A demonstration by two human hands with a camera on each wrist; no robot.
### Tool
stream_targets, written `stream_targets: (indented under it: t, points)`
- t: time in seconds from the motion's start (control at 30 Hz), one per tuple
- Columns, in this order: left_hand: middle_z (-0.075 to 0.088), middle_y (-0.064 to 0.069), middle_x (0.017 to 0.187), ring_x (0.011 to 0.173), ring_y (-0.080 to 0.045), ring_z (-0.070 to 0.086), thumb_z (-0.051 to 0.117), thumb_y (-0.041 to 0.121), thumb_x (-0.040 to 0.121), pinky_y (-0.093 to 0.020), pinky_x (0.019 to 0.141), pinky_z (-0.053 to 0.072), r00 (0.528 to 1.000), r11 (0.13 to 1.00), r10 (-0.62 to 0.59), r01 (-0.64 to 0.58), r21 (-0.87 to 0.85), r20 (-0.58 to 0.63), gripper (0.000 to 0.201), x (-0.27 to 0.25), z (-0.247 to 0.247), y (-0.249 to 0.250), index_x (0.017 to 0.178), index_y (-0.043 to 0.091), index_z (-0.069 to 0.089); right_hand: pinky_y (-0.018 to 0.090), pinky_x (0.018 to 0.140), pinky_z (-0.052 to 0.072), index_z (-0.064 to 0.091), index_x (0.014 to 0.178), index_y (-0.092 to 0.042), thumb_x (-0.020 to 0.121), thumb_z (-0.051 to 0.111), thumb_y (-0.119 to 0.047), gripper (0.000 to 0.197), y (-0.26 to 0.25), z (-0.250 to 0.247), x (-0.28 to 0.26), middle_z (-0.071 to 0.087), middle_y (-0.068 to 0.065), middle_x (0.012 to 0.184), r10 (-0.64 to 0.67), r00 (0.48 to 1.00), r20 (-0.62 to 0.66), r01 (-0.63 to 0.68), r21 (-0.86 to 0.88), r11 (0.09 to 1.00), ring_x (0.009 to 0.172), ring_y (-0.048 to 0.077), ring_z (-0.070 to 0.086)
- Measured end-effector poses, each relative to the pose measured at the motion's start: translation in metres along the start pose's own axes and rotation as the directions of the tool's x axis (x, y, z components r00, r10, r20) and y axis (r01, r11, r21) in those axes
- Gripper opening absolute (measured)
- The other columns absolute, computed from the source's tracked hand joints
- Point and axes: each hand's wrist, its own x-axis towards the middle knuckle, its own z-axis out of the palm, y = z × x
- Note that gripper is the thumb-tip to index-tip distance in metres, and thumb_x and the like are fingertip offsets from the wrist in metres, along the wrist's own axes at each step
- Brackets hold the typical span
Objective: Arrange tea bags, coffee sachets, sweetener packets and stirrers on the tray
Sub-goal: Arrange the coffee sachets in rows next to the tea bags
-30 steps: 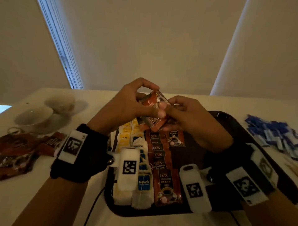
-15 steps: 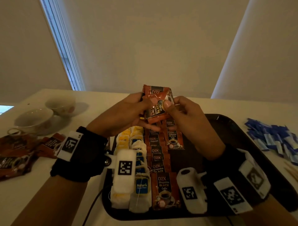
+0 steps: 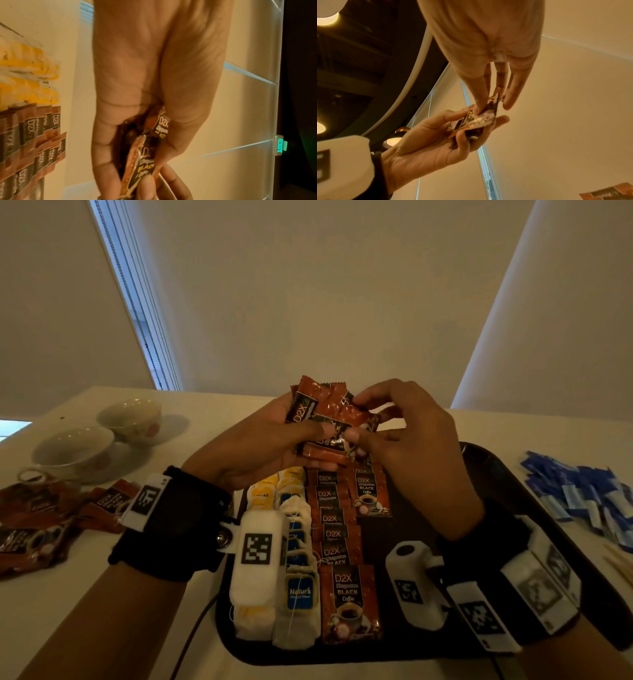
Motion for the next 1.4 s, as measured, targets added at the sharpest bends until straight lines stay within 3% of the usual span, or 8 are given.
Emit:
stream_targets:
  t: [0.2, 0.4, 0.53, 0.7, 0.83, 0.97, 1.03, 1.4]
  points:
    - [0.067, -0.01, 0.107, 0.087, -0.024, 0.07, 0.058, 0.002, 0.085, -0.032, 0.065, 0.059, 0.997, 0.996, 0.039, -0.033, 0.088, -0.06, 0.038, 0.001, -0.002, -0.001, 0.12, 0.015, 0.051, 0.006, 0.063, 0.047, 0.06, 0.09, -0.026, 0.08, 0.072, -0.021, 0.016, -0.001, -0.003, 0.0, 0.062, -0.008, 0.091, 0.077, 0.997, -0.013, -0.077, -0.018, 0.997, 0.077, 0.002, 0.061]
    - [0.065, -0.009, 0.104, 0.08, -0.022, 0.071, 0.057, 0.004, 0.088, -0.034, 0.063, 0.06, 0.988, 0.986, 0.085, -0.066, 0.151, -0.125, 0.029, 0.001, -0.003, 0.002, 0.114, 0.015, 0.05, -0.003, 0.062, 0.036, 0.063, 0.081, -0.025, 0.083, 0.067, -0.029, 0.007, 0.001, -0.009, 0.002, 0.06, -0.011, 0.082, 0.114, 0.993, 0.012, -0.11, -0.193, 0.975, 0.073, -0.003, 0.055]
    - [0.068, -0.01, 0.099, 0.073, -0.021, 0.071, 0.065, 0.006, 0.083, -0.03, 0.058, 0.058, 0.978, 0.957, 0.156, -0.115, 0.266, -0.141, 0.042, 0.001, 0.001, 0.002, 0.122, 0.014, 0.051, 0.002, 0.059, 0.043, 0.065, 0.084, -0.021, 0.082, 0.071, -0.023, 0.007, -0.002, -0.011, 0.003, 0.063, -0.011, 0.074, 0.152, 0.985, 0.081, -0.144, -0.097, 0.985, 0.063, -0.003, 0.057]
    - [0.069, -0.006, 0.086, 0.069, -0.016, 0.07, 0.058, 0.009, 0.089, -0.028, 0.057, 0.058, 0.967, 0.977, 0.137, -0.096, 0.19, -0.213, 0.021, 0.002, 0.004, 0.004, 0.109, 0.011, 0.055, 0.011, 0.056, 0.049, 0.068, 0.081, -0.012, 0.079, 0.073, -0.019, 0.009, 0.008, -0.025, 0.007, 0.066, -0.006, 0.069, 0.297, 0.939, 0.176, -0.296, -0.032, 0.955, 0.057, -0.003, 0.061]
    - [0.07, -0.001, 0.083, 0.074, -0.015, 0.069, 0.05, 0.014, 0.095, -0.028, 0.059, 0.059, 0.935, 0.99, 0.14, -0.133, 0.045, -0.326, 0.008, 0.001, -0.003, 0.009, 0.095, 0.02, 0.055, 0.015, 0.055, 0.053, 0.068, 0.084, -0.002, 0.077, 0.072, -0.012, 0.013, 0.025, -0.046, 0.009, 0.068, 0.0, 0.066, 0.505, 0.803, 0.315, -0.524, -0.03, 0.851, 0.058, 0.008, 0.064]
    - [0.065, -0.005, 0.092, 0.076, -0.014, 0.069, 0.052, 0.006, 0.092, -0.031, 0.063, 0.059, 0.916, 0.985, 0.166, -0.172, 0.017, -0.366, 0.015, 0.0, -0.013, 0.012, 0.097, 0.02, 0.056, 0.02, 0.059, 0.051, 0.064, 0.084, -0.012, 0.083, 0.067, -0.016, 0.005, 0.042, -0.05, -0.001, 0.067, -0.001, 0.078, 0.731, 0.513, 0.45, -0.624, -0.39, 0.677, 0.069, 0.008, 0.063]
    - [0.064, -0.007, 0.09, 0.074, -0.012, 0.069, 0.053, 0.004, 0.092, -0.034, 0.066, 0.059, 0.917, 0.983, 0.178, -0.184, 0.016, -0.356, 0.017, 0.0, -0.014, 0.013, 0.098, 0.019, 0.056, 0.023, 0.064, 0.046, 0.062, 0.083, -0.015, 0.085, 0.064, -0.017, 0.004, 0.047, -0.045, -0.003, 0.066, -0.001, 0.081, 0.79, 0.414, 0.451, -0.652, -0.458, 0.604, 0.074, 0.01, 0.061]
    - [0.065, -0.006, 0.089, 0.069, -0.011, 0.068, 0.052, 0.003, 0.092, -0.038, 0.07, 0.059, 0.916, 0.982, 0.187, -0.185, 0.041, -0.355, 0.019, -0.002, -0.014, 0.015, 0.104, 0.017, 0.055, 0.024, 0.064, 0.052, 0.063, 0.088, -0.01, 0.083, 0.066, -0.011, 0.006, 0.06, -0.026, 0.01, 0.069, 0.004, 0.084, 0.852, 0.278, 0.443, -0.735, -0.473, 0.486, 0.076, 0.014, 0.065]
